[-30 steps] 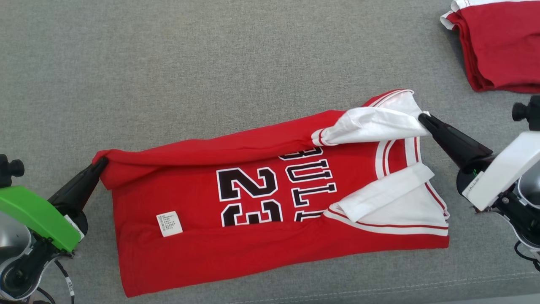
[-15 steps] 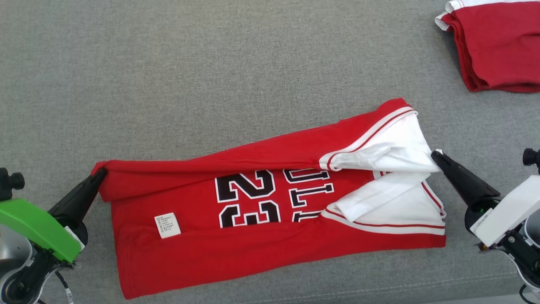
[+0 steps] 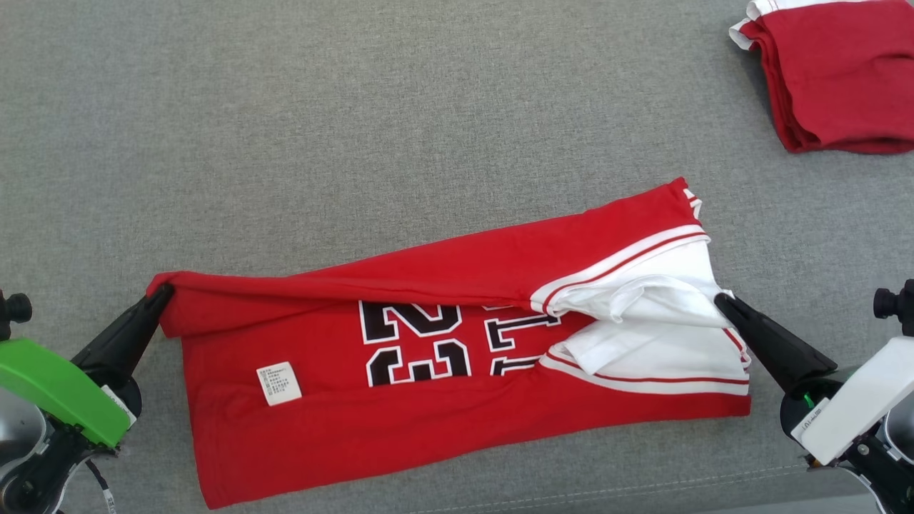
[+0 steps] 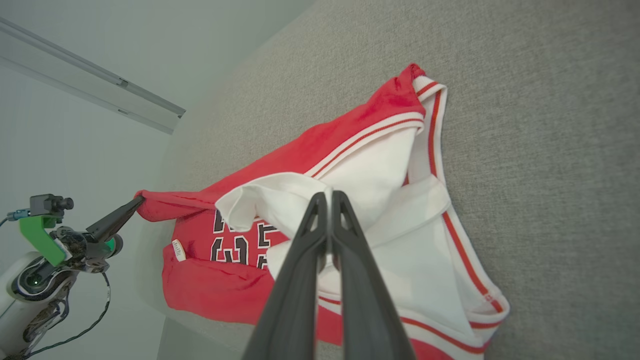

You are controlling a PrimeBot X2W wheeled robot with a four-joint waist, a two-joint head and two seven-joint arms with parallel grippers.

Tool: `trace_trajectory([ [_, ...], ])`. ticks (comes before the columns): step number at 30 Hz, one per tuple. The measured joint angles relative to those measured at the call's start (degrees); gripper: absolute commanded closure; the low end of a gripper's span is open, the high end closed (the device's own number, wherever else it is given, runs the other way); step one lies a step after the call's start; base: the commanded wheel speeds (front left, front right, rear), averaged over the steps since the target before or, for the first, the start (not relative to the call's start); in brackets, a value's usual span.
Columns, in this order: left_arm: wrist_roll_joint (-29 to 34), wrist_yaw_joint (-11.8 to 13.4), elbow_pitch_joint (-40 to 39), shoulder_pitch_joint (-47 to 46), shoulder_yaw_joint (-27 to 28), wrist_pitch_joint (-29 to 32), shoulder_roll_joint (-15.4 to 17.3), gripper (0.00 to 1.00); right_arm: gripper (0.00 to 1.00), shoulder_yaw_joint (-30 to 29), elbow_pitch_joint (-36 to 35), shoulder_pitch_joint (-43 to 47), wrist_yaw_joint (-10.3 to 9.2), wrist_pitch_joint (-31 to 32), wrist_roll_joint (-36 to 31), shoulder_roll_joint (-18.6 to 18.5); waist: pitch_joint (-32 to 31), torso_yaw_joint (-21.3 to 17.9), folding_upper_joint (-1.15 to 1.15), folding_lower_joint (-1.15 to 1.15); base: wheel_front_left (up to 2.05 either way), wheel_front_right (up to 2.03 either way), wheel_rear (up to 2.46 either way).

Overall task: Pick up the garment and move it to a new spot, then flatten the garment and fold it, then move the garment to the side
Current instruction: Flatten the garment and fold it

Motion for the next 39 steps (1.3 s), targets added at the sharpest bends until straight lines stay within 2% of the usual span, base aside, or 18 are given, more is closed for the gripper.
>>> trace_trajectory([
  [19, 0.15, 0.00, -0.70, 1.42, -1.09, 0.59, 0.62, 1.00, 1.00, 0.24, -1.09, 3.82, 0.00, 1.37, -1.67, -0.55, 0.62, 0.54, 0.00, 0.00, 0.00, 0.00, 0.00],
  [21, 0.20, 0.00, -0.96, 1.68, -1.55, 0.92, 0.65, 1.00, 0.93, 0.12, -0.97, 3.91, 0.00, 1.64, -1.96, -0.59, 0.62, 0.60, 0.00, 0.00, 0.00, 0.00, 0.00],
  [22, 0.25, 0.00, -1.03, 2.03, -1.77, 0.93, 0.67, 1.00, 0.84, 0.08, -0.93, 4.01, 0.00, 1.69, -2.09, -0.62, 0.61, 0.64, 0.00, 0.00, 0.00, 0.00, 0.00],
  [23, 0.63, 0.00, -1.02, 2.21, -2.08, 1.09, 0.77, 1.00, 0.64, 0.02, -0.93, 4.10, 0.00, 1.70, -2.09, -0.60, 0.59, 0.67, 0.00, 0.00, 0.00, 0.00, 0.00],
  [24, 1.07, 0.00, -1.01, 2.45, -2.37, 1.09, 0.94, 1.00, 0.59, -0.05, -0.92, 4.20, 0.00, 1.82, -2.09, -0.59, 0.56, 0.71, 0.00, 0.00, 0.00, 0.00, 0.00],
  [25, 1.76, 0.00, -1.01, 2.68, -2.65, 1.18, 1.23, 0.93, 0.48, -0.16, -0.90, 4.41, 0.00, 1.97, -2.10, -0.60, 0.53, 0.73, 0.00, 0.00, 0.00, 0.00, 0.00],
  [26, 2.50, 0.00, -1.01, 2.98, -2.77, 1.53, 1.55, 0.88, 0.06, -0.25, -0.85, 4.75, 0.00, 2.14, -2.11, -0.60, 0.50, 0.76, 0.00, 0.00, 0.00, 0.00, 0.00],
  [27, 3.20, 0.00, -1.00, 3.33, -2.94, 1.62, 2.03, 0.79, 0.00, -0.30, -0.80, 5.01, 0.00, 2.19, -2.12, -0.59, 0.46, 0.78, 0.00, 0.00, 0.00, 0.00, 0.00],
  [29, 3.98, 0.00, -0.97, 4.07, -3.43, 2.18, 3.26, 0.67, 0.00, -0.35, -0.47, 5.50, 0.00, 2.66, -2.12, -0.60, 0.36, 0.80, 0.00, 0.00, 0.00, 0.00, 0.00],
  [30, 4.25, 0.00, -0.98, 4.50, -3.55, 2.18, 3.69, 0.57, 0.00, -0.45, -0.38, 5.88, 0.00, 2.70, -2.12, -0.63, 0.30, 0.80, 0.00, 0.00, 0.00, 0.00, 0.00],
  [31, 4.34, 0.01, -0.97, 4.82, -3.61, 2.19, 3.98, 0.43, 0.00, -0.55, -0.18, 6.23, 0.00, 2.78, -2.11, -0.65, 0.23, 0.81, 0.00, 0.00, 0.00, 0.00, 0.00],
  [32, 4.47, 0.01, -1.00, 4.96, -3.88, 2.52, 4.27, 0.22, 0.00, -0.66, 0.03, 6.49, 0.00, 3.19, -2.08, -0.71, 0.16, 0.82, 0.00, 0.00, 0.00, 0.00, 0.00],
  [33, 5.02, 0.01, -1.09, 5.02, -4.26, 2.97, 4.56, 0.04, 0.00, -0.83, 0.21, 6.94, 0.00, 3.24, -2.00, -0.80, 0.10, 0.83, 0.00, 0.00, 0.00, 0.00, 0.00],
  [34, 5.78, 0.01, -1.31, 5.20, -4.57, 3.27, 4.79, 0.00, 0.00, -1.01, 0.32, 7.39, 0.00, 3.67, -1.97, -0.99, 0.03, 0.85, 0.00, 0.00, 0.00, 0.00, 0.00],
  [39, 6.81, 0.05, -3.09, 6.42, -5.60, 4.43, 5.93, 0.00, 0.00, -3.63, 1.55, 7.81, 0.00, 4.14, -2.03, -2.82, -0.36, 0.84, 0.00, 0.00, 0.00, 0.00, 0.00],
])
